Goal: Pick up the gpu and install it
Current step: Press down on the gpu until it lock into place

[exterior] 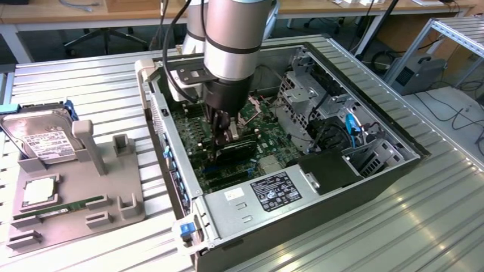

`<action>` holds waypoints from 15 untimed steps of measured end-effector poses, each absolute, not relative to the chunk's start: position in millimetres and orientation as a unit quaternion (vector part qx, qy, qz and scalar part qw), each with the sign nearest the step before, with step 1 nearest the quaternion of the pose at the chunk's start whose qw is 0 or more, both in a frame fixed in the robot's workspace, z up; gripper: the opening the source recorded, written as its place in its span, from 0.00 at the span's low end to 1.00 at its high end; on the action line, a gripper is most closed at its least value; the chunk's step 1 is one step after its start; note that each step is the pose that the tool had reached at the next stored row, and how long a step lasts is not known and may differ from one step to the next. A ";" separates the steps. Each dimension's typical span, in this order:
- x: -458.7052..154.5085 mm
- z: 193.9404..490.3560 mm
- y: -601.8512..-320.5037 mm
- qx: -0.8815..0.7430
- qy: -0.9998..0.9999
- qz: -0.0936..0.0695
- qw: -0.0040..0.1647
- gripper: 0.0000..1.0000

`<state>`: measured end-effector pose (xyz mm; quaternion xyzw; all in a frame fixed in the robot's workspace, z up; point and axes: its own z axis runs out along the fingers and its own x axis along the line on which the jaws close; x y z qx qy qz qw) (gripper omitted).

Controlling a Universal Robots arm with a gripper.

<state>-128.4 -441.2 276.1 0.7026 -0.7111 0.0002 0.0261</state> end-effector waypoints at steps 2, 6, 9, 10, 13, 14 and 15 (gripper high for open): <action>-128.4 281.1 -441.2 0.703 -0.711 0.000 0.026 0.11; -128.3 284.5 -441.2 0.703 -0.711 0.000 0.026 0.11; -128.2 286.6 -441.2 0.703 -0.711 0.000 0.026 0.11; -128.1 286.9 -441.2 0.703 -0.711 0.000 0.026 0.11; -126.9 287.1 -441.3 0.703 -0.711 0.000 0.026 0.11; -126.0 287.1 -441.4 0.703 -0.711 0.000 0.026 0.11; -125.1 287.1 -441.3 0.703 -0.711 0.000 0.026 0.11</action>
